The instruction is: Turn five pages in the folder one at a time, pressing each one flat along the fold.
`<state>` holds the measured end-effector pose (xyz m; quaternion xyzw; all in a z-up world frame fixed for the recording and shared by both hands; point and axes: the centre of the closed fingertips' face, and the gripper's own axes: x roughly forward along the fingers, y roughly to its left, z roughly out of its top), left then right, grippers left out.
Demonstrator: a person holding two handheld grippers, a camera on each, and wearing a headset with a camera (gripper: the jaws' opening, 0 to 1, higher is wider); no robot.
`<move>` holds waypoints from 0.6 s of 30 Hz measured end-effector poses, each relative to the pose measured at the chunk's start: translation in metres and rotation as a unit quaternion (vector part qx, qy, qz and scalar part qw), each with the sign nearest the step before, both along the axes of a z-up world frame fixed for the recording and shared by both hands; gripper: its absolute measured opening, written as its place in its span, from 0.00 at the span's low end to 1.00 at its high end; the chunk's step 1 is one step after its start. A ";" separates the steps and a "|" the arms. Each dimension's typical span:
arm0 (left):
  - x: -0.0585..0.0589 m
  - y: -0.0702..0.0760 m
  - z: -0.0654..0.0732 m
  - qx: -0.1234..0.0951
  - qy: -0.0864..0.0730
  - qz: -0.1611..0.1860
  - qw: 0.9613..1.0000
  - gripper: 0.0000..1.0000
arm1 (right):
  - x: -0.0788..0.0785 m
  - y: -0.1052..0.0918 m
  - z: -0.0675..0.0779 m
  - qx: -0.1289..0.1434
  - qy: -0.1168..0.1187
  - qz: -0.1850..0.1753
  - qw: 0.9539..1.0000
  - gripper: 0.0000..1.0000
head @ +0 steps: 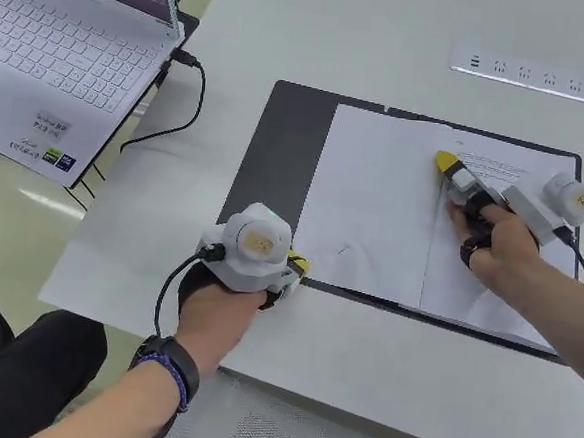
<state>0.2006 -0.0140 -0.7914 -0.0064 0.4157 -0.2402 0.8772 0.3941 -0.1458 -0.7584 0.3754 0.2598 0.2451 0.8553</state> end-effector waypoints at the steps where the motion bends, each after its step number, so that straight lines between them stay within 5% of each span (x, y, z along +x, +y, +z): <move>1: 0.000 0.000 0.000 0.000 0.000 0.000 1.000 0.00 | -0.001 -0.001 -0.001 0.000 0.000 0.001 1.000 0.00; 18: 0.000 0.000 0.000 0.001 -0.004 -0.001 1.000 0.00 | -0.063 -0.003 0.006 0.020 0.000 0.003 1.000 0.00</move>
